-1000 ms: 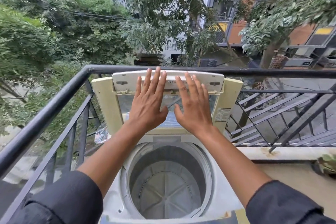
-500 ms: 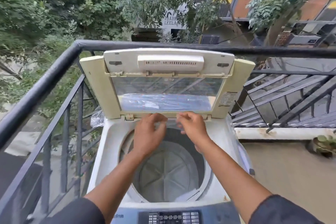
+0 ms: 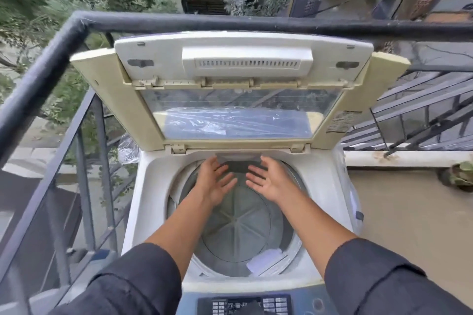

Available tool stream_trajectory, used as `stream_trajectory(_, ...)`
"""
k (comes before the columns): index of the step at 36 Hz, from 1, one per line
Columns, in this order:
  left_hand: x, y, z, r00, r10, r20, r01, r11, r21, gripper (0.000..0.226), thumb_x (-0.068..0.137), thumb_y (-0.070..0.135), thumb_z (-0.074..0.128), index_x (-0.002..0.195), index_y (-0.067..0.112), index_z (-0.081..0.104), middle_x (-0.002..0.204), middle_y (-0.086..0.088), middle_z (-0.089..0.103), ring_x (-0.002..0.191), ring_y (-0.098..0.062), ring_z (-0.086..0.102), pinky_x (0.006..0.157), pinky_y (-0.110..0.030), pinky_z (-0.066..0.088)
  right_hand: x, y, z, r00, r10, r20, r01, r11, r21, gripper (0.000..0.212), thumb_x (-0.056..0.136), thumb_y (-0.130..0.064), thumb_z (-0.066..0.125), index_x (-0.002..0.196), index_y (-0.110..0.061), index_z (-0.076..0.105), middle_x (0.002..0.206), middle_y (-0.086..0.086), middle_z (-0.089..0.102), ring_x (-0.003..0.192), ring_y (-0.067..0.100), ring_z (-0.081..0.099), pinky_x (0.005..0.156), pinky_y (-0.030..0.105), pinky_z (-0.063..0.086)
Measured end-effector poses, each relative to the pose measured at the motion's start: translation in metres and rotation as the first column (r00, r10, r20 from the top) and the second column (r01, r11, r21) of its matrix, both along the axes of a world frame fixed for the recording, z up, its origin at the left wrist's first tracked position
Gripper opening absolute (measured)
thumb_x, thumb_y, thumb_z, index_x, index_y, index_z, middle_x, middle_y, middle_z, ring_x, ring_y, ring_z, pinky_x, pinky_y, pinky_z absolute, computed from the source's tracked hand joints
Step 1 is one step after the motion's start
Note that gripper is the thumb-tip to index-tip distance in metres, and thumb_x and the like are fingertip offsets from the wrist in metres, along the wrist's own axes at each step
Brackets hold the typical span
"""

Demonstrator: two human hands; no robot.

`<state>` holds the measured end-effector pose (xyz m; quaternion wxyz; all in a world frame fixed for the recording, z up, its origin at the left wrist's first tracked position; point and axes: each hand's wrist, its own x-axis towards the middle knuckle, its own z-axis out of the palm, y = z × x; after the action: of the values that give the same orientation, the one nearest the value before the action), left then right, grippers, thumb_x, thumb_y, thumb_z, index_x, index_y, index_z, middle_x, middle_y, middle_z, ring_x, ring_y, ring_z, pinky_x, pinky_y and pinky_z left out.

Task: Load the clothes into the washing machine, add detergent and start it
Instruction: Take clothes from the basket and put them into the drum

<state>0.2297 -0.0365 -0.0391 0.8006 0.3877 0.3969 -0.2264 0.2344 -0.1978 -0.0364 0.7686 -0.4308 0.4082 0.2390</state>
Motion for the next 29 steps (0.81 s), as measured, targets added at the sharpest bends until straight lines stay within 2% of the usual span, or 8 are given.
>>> stream_trajectory(4, 0.006, -0.005, -0.007, 0.994, 0.107, 0.006, -0.107, 0.992, -0.068, 0.047, 0.107, 0.042, 0.048, 0.144, 0.013, 0.046, 0.145, -0.012, 0.054, 0.136, -0.035, 0.052, 0.116, -0.053, 0.045, 0.010, 0.010, -0.006, 0.997, -0.072, -0.030, 0.074, 0.993, 0.088, 0.028, 0.105, -0.031, 0.051, 0.129, -0.017, 0.048, 0.127, 0.017, 0.063, 0.132, 0.039, 0.055, 0.101, 0.049, 0.047)
stream_trajectory(8, 0.009, -0.006, -0.011, 0.988, 0.157, -0.002, -0.157, 0.981, -0.110, 0.044, 0.104, 0.045, 0.050, 0.136, 0.014, 0.049, 0.146, -0.012, 0.053, 0.128, -0.032, 0.055, 0.117, -0.050, 0.044, 0.016, 0.016, -0.013, 0.989, -0.141, -0.047, 0.146, 0.979, 0.142, 0.022, 0.104, -0.029, 0.049, 0.119, -0.015, 0.054, 0.113, 0.017, 0.067, 0.132, 0.038, 0.057, 0.110, 0.049, 0.044)
stream_trajectory(11, 0.009, -0.008, -0.011, 0.980, 0.199, -0.003, -0.198, 0.971, -0.135, 0.047, 0.104, 0.043, 0.050, 0.142, 0.016, 0.048, 0.145, -0.013, 0.052, 0.133, -0.034, 0.052, 0.118, -0.051, 0.042, 0.018, 0.017, -0.018, 0.984, -0.169, -0.048, 0.174, 0.973, 0.153, 0.015, 0.102, -0.027, 0.048, 0.106, -0.016, 0.058, 0.122, 0.016, 0.066, 0.130, 0.035, 0.059, 0.108, 0.047, 0.041)
stream_trajectory(13, 0.010, -0.009, -0.010, 0.975, 0.220, -0.005, -0.219, 0.964, -0.154, 0.046, 0.105, 0.042, 0.048, 0.144, 0.017, 0.046, 0.143, -0.013, 0.051, 0.139, -0.035, 0.049, 0.119, -0.052, 0.041, 0.019, 0.018, -0.020, 0.983, -0.179, -0.041, 0.183, 0.971, 0.155, 0.016, 0.101, -0.026, 0.048, 0.103, -0.017, 0.060, 0.128, 0.014, 0.065, 0.127, 0.032, 0.061, 0.104, 0.044, 0.041)
stream_trajectory(18, 0.011, -0.009, -0.013, 0.974, 0.226, -0.001, -0.223, 0.959, -0.173, 0.050, 0.105, 0.044, 0.049, 0.147, 0.018, 0.045, 0.127, -0.012, 0.060, 0.135, -0.034, 0.054, 0.119, -0.054, 0.041, 0.020, 0.018, -0.023, 0.980, -0.196, -0.036, 0.200, 0.968, 0.154, 0.019, 0.099, -0.026, 0.048, 0.114, -0.019, 0.059, 0.133, 0.013, 0.066, 0.121, 0.028, 0.063, 0.102, 0.044, 0.039)
stream_trajectory(24, 0.007, -0.007, -0.013, 0.984, 0.179, 0.021, -0.174, 0.972, -0.157, 0.058, 0.104, 0.046, 0.052, 0.153, 0.017, 0.042, 0.144, -0.012, 0.056, 0.136, -0.035, 0.055, 0.117, -0.053, 0.044, 0.017, 0.017, -0.021, 0.979, -0.201, -0.022, 0.202, 0.969, 0.139, 0.035, 0.100, -0.026, 0.050, 0.133, -0.018, 0.058, 0.131, 0.014, 0.068, 0.123, 0.031, 0.063, 0.101, 0.046, 0.043)
stream_trajectory(27, 0.007, -0.006, -0.012, 0.988, 0.153, 0.022, -0.149, 0.980, -0.130, 0.059, 0.104, 0.047, 0.052, 0.155, 0.020, 0.041, 0.138, -0.010, 0.058, 0.135, -0.034, 0.056, 0.116, -0.052, 0.045, 0.015, 0.014, -0.018, 0.986, -0.169, 0.002, 0.168, 0.979, 0.120, 0.029, 0.101, -0.027, 0.049, 0.127, -0.018, 0.058, 0.113, 0.011, 0.070, 0.118, 0.031, 0.063, 0.105, 0.047, 0.044)
stream_trajectory(29, 0.006, -0.005, -0.011, 0.991, 0.133, 0.023, -0.130, 0.986, -0.108, 0.061, 0.103, 0.048, 0.053, 0.155, 0.019, 0.040, 0.142, -0.010, 0.057, 0.134, -0.034, 0.057, 0.115, -0.052, 0.046, 0.013, 0.011, -0.016, 0.990, -0.139, 0.010, 0.137, 0.985, 0.107, 0.023, 0.102, -0.028, 0.049, 0.120, -0.018, 0.059, 0.109, 0.010, 0.070, 0.116, 0.031, 0.063, 0.102, 0.046, 0.045)
